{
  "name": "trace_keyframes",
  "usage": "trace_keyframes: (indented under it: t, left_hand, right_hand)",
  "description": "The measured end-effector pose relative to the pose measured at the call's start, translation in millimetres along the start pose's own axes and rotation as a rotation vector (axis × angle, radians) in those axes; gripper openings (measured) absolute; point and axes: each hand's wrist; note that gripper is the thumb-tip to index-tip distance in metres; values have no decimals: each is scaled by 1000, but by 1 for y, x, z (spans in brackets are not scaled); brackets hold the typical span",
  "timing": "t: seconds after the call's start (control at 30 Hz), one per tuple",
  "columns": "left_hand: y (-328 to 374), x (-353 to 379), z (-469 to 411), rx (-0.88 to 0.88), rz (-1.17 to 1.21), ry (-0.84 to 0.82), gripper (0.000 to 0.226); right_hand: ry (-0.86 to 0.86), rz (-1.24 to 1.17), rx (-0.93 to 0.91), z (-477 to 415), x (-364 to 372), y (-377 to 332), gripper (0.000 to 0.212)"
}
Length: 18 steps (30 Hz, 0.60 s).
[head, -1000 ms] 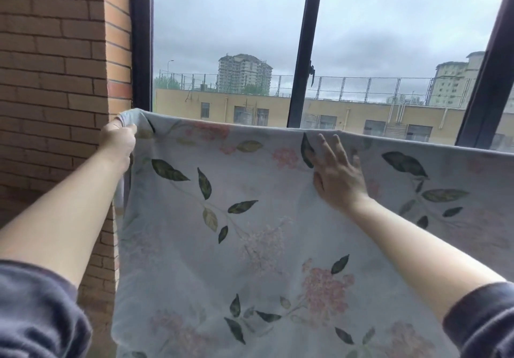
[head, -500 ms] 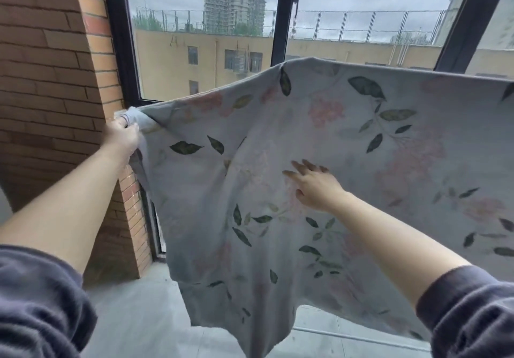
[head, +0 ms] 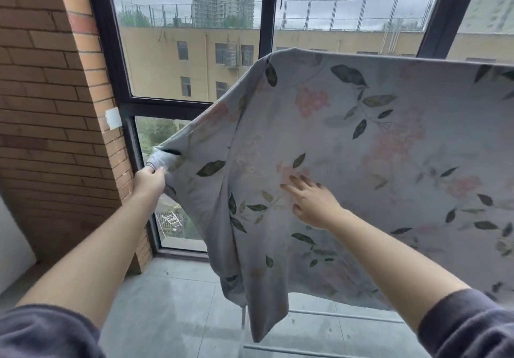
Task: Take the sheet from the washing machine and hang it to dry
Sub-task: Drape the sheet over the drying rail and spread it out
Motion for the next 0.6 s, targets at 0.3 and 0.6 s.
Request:
trace_keyframes:
  t: [0.3,0.6]
  left_hand:
    - [-79,68,81,-268,49,-348,15]
    - [-121,160,202,-478,-156,-670,16]
  right_hand:
    - [-228,-144,244,78,76,16,58]
    - [-422,-246,491,169,148,83,61]
Point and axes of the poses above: each hand's wrist, its own z-axis away from the middle knuckle, its own x-axis out of the palm, y = z × x, and after that the axes turned 6 degrees about x, right-handed
